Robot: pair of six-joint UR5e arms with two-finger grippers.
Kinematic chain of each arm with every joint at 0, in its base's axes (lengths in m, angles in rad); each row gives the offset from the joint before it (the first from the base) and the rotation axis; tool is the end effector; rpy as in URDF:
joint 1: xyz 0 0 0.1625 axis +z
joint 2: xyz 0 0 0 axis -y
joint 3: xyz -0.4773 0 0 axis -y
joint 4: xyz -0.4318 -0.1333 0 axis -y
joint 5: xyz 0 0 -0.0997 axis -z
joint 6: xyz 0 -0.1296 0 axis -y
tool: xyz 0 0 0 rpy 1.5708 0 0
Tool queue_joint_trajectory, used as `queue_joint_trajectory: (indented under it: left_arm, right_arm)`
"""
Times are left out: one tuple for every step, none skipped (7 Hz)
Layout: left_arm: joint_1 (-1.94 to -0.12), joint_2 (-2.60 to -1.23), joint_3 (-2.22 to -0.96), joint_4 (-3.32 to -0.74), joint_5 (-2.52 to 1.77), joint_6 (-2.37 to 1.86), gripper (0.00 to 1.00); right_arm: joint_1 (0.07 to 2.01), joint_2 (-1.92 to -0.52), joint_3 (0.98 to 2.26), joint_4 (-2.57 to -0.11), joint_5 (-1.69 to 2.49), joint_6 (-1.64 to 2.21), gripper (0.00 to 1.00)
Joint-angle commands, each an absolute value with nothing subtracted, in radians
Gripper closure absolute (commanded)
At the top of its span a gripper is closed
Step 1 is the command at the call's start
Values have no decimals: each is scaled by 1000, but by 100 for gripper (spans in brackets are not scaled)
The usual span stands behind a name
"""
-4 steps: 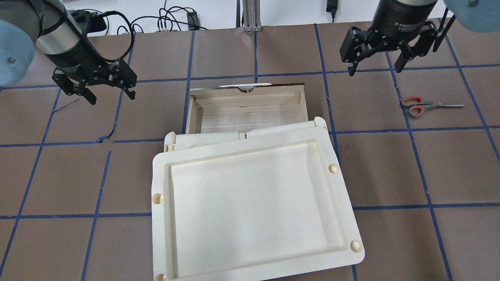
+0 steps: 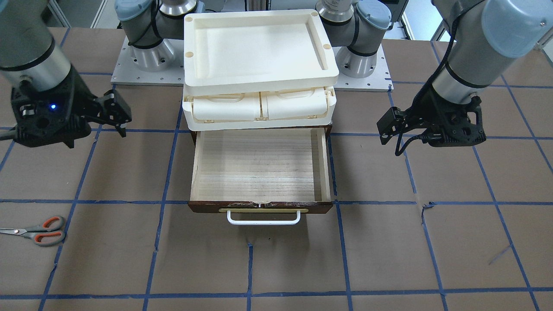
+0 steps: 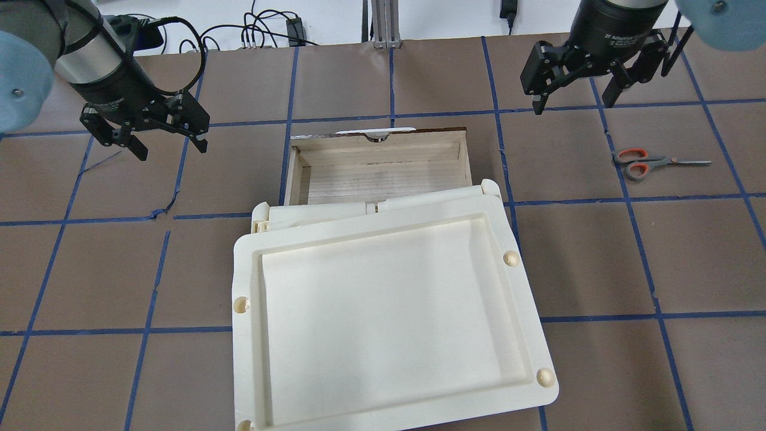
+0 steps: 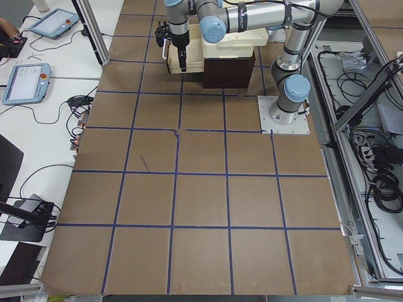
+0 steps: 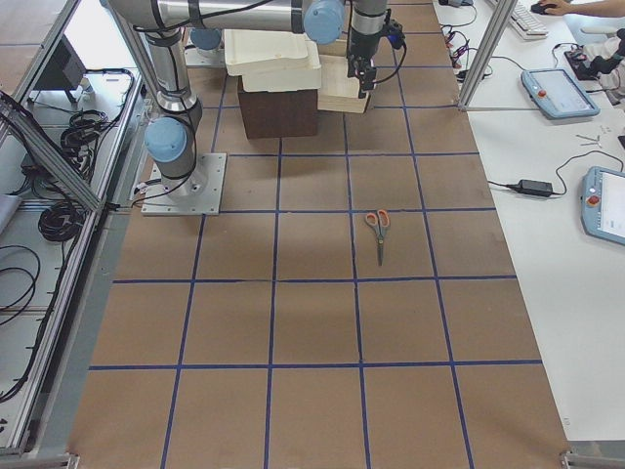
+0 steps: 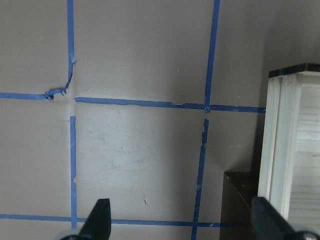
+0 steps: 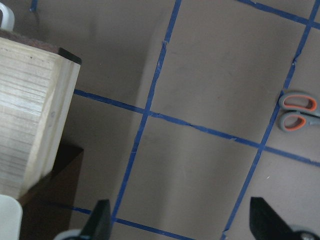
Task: Put scissors in drawer and close it
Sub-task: 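Move the right gripper toward the grey-orange scissors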
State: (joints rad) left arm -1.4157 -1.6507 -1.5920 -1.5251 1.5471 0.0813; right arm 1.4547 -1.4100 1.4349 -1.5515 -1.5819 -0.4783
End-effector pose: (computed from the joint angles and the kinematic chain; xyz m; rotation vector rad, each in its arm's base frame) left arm -0.0482 -0.5744 0.4598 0.1158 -3.1083 -0.0812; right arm 0.0612 -0.6132 0.4890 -0.5657 3.0871 0.0714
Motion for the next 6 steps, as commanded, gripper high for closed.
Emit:
queue_joint_trajectory:
  left_arm:
    - [-1416, -1651, -1592, -1526, 1548, 81, 0]
    - [-1416, -1651, -1592, -1526, 1548, 81, 0]
    - [-1416, -1651, -1592, -1526, 1548, 81, 0]
    - [-1414, -1651, -1592, -1526, 1548, 81, 0]
    - [-1416, -1651, -1592, -1526, 1548, 81, 0]
    - [-1416, -1651, -1592, -1526, 1548, 81, 0]
  right_arm:
    - [1304, -1308, 1457, -1683, -1583, -963, 4]
    - [1239, -1246, 1483, -1759, -1579, -1156, 5]
    - [1167, -1197, 1500, -1840, -1568, -1345, 5]
    - [1128, -1139, 1502, -1918, -1554, -1540, 6]
    - [1103, -1091, 1503, -2004, -1554, -1686, 6]
    - [1094, -1051, 1515, -2078, -1555, -1821, 6]
